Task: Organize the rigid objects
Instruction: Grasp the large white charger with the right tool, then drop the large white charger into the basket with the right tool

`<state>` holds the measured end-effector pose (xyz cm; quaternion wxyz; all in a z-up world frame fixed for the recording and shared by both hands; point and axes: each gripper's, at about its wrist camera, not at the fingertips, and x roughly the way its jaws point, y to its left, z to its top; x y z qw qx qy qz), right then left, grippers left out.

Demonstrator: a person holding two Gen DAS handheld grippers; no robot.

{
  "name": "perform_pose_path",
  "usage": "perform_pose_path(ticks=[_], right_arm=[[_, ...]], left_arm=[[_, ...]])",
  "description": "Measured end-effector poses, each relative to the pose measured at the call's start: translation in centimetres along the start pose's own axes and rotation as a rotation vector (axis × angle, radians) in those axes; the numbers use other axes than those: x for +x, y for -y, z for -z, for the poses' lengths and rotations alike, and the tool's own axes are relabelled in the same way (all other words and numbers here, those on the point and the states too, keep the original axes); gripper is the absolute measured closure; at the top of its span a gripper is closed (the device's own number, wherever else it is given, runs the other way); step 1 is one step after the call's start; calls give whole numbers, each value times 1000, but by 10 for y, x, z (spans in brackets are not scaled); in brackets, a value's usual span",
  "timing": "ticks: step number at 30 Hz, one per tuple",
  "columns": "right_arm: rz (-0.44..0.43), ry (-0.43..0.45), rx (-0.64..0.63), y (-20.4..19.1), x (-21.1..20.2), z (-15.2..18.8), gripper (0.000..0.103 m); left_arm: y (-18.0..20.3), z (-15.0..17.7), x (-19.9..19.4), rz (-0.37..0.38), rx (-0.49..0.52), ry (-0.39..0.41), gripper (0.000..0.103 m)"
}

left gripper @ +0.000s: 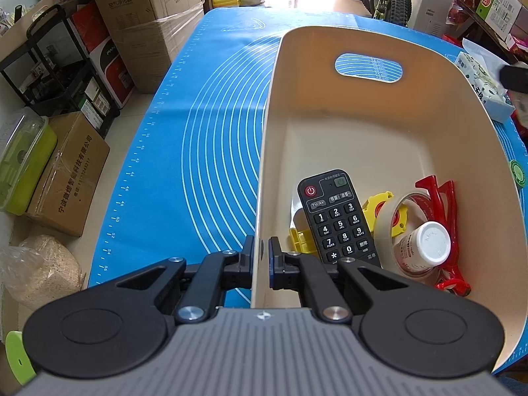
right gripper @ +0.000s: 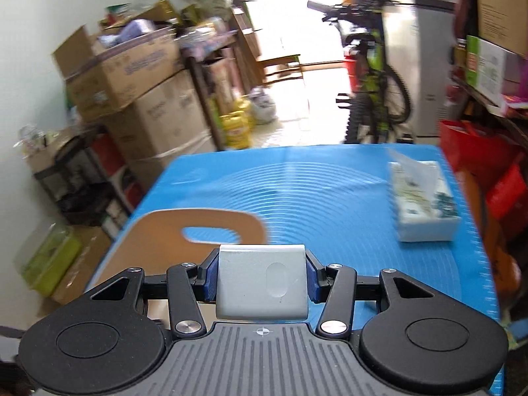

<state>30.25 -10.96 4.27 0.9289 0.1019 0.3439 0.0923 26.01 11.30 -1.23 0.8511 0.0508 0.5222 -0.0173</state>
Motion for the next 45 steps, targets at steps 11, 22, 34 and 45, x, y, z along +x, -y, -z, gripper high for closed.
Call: perform_pose_path(ticks=[11, 22, 34, 45], right_arm=[[-77, -121, -187, -86, 40, 30, 48], [-28, -319, -244, -100, 65, 67, 48], [-78, -233, -169, -84, 34, 37, 39], [103, -95, -71, 8, -6, 0, 31]], left_arm=[[1, 0, 0, 8, -1, 2, 95], [0, 1, 0, 10, -1, 2, 96], [0, 1, -1, 6, -3, -1, 96], [-2, 0, -1, 5, -3, -1, 96]])
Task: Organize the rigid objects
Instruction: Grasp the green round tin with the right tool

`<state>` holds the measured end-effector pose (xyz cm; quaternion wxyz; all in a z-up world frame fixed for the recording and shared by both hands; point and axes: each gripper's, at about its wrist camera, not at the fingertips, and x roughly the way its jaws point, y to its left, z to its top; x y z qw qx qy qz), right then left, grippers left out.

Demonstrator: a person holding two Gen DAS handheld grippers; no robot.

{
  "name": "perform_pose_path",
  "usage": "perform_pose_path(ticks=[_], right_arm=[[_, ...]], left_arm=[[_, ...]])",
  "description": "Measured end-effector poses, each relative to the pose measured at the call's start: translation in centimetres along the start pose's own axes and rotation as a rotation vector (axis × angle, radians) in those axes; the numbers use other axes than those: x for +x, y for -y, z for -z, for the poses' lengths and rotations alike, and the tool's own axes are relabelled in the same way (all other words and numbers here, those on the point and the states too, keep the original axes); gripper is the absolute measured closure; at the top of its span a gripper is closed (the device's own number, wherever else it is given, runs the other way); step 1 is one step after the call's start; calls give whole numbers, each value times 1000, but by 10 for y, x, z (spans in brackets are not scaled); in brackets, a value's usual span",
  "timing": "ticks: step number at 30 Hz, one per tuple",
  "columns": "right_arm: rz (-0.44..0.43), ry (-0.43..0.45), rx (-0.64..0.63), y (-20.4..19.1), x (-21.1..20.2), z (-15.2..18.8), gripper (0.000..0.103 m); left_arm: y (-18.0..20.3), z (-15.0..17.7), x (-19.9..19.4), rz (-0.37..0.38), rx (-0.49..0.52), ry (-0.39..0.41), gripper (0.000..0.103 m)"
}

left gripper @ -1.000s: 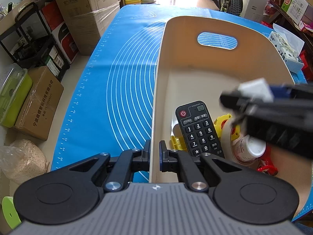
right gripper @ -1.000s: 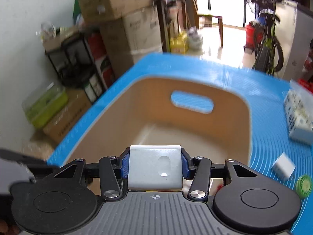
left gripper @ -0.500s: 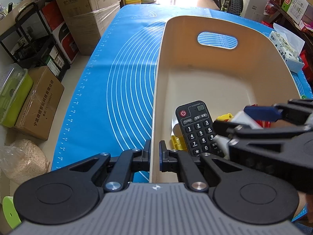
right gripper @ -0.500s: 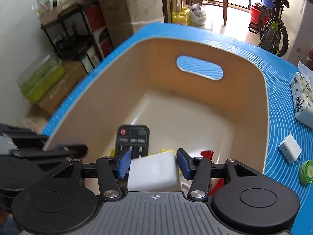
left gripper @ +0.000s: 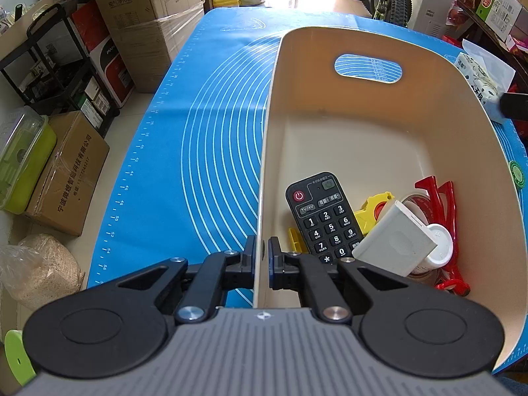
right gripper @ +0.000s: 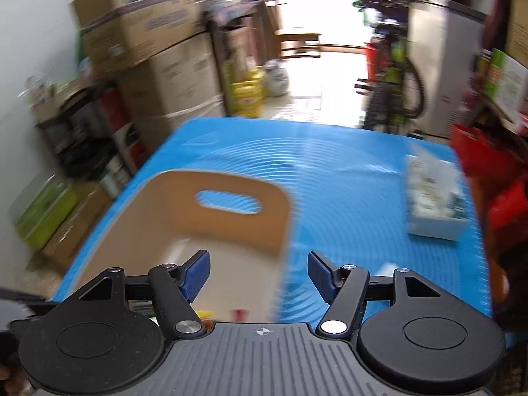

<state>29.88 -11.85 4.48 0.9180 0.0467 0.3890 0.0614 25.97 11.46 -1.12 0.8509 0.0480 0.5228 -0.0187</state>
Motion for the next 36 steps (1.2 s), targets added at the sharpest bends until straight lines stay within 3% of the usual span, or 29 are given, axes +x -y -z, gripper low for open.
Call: perform_pose_path(ticks=[7, 13, 18, 27, 36], right_arm=[[158, -21, 84, 76, 24, 16, 30], [216, -73, 169, 124, 51, 42, 30], [270, -122, 175, 140, 68, 55, 30], [280, -183, 211, 152, 90, 68, 30], [297, -146, 203, 148, 98, 74, 28]], left_arm=[[-1, 0, 0, -1, 3, 1, 96], [-2, 1, 1, -1, 2, 0, 96], [-1, 2, 2, -6, 2, 0, 96], [2, 2, 1, -12, 6, 1, 96], [2, 1, 0, -14, 6, 1, 96]])
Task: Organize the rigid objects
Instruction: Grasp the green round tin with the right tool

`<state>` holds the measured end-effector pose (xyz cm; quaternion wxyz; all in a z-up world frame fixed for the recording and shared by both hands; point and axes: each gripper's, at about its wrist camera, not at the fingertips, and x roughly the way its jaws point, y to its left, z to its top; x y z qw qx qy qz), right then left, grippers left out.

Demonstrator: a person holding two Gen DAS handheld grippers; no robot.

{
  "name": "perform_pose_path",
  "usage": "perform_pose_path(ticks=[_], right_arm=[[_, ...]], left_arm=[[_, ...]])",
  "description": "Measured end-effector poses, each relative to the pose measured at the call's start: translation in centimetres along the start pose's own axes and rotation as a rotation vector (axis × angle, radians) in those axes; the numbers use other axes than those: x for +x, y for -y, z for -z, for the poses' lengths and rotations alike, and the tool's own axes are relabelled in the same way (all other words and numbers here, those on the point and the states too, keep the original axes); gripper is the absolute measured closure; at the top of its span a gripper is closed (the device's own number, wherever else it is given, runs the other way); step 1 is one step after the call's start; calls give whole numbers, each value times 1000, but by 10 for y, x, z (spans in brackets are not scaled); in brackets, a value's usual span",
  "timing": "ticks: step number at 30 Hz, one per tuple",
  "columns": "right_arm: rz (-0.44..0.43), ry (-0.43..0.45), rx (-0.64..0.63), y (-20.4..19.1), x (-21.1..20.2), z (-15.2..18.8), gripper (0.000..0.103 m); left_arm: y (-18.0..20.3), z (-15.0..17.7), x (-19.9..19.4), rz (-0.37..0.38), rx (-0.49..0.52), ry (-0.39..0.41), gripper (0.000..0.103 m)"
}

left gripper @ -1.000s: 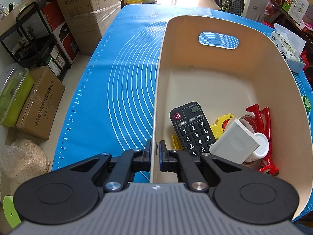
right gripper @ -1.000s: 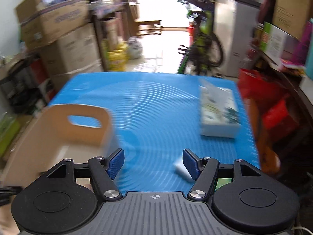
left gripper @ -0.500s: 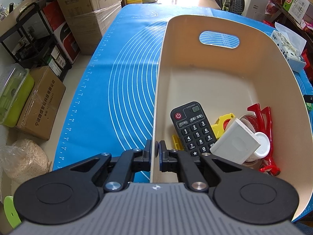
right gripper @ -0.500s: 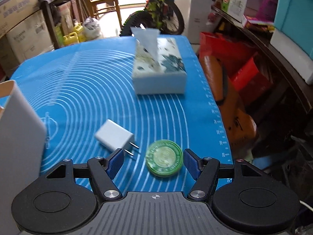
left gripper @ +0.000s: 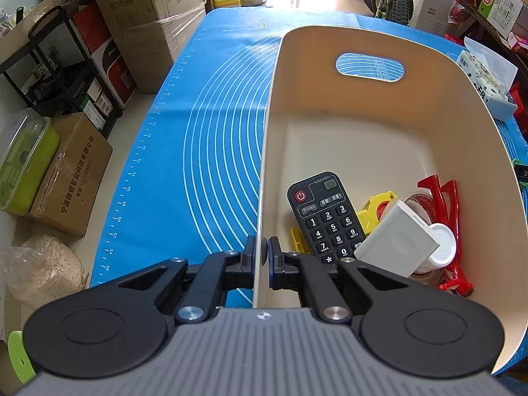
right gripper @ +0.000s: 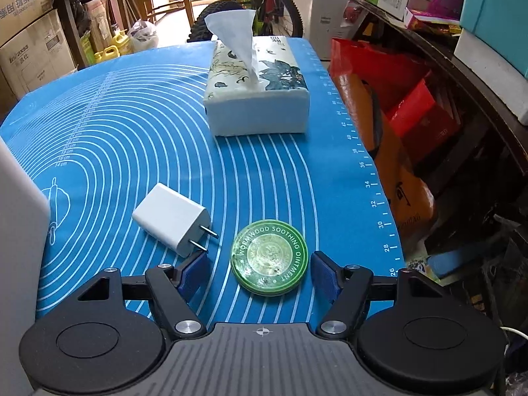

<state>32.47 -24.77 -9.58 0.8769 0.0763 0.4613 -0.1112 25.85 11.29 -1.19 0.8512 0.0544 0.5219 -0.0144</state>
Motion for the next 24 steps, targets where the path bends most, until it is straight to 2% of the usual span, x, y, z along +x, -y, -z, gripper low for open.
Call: perform_pose_path(ticks=[5, 9, 24], right_arm=[[14, 30, -19, -4, -3, 4, 32], [5, 52, -21, -7, -6, 7, 49], [63, 112, -44, -9, -22, 21, 49]], left_arm=[[0, 0, 0, -1, 1, 0, 95], [-1, 0, 0, -2, 1, 0, 95], [0, 0, 0, -2, 2, 0, 95]])
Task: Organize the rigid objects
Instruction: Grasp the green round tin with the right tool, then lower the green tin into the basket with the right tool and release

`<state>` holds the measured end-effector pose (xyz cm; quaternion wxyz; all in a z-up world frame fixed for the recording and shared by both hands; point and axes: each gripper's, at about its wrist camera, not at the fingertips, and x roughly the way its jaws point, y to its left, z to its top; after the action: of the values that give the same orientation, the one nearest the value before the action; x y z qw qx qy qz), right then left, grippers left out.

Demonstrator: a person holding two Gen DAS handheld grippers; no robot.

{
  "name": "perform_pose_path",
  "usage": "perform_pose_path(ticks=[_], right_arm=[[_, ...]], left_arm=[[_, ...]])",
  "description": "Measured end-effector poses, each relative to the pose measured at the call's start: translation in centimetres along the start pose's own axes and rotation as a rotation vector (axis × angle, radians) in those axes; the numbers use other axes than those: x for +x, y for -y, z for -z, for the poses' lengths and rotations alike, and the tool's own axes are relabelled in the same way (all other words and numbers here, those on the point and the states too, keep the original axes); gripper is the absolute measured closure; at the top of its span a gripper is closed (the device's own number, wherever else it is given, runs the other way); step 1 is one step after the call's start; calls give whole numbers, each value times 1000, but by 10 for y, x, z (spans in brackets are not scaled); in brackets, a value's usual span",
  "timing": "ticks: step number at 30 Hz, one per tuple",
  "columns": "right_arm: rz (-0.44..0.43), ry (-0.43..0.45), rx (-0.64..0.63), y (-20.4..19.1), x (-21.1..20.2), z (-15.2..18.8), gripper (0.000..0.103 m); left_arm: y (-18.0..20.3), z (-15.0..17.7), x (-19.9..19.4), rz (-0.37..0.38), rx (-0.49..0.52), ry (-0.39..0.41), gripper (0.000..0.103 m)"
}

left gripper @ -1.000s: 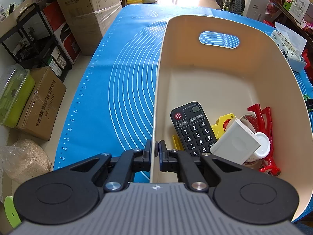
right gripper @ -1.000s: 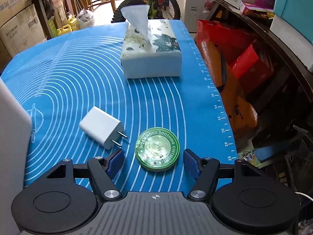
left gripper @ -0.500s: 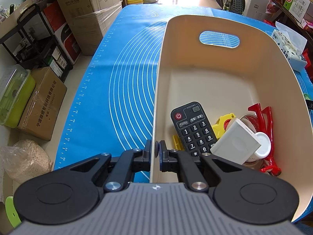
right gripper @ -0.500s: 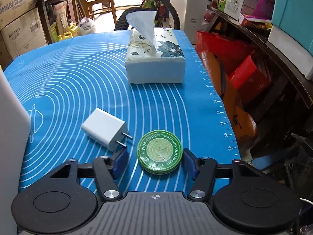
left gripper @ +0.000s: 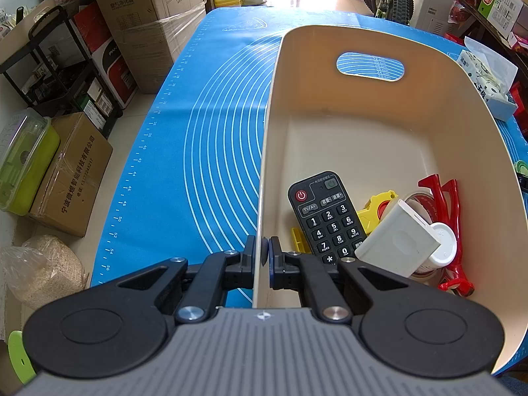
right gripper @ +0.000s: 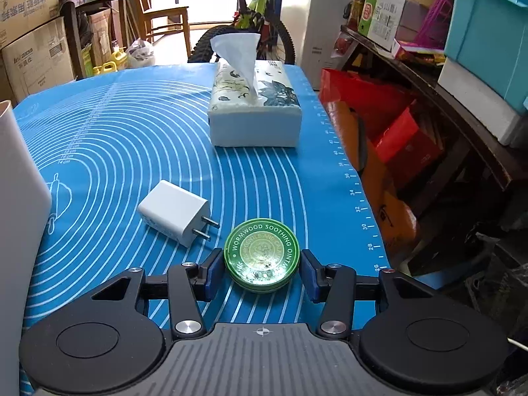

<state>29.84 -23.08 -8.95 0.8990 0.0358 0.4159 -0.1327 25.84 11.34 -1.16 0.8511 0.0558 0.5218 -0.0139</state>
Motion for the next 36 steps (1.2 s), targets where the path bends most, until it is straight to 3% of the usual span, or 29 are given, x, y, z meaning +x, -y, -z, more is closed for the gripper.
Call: perform_pose_path(ticks=[11, 23, 29, 36], right_arm=[[-57, 119, -22, -11, -46, -20, 49], [-282, 310, -89, -74, -123, -58, 49], [-417, 286, -208, -130, -141, -56, 49], [-481, 161, -328, -185, -135, -27, 49]], left_arm=[[0, 0, 0, 1, -1, 0, 95], [-1, 0, 0, 2, -2, 0, 95], [-1, 0, -1, 2, -2, 0, 95], [0, 0, 0, 5, -3, 0, 95]])
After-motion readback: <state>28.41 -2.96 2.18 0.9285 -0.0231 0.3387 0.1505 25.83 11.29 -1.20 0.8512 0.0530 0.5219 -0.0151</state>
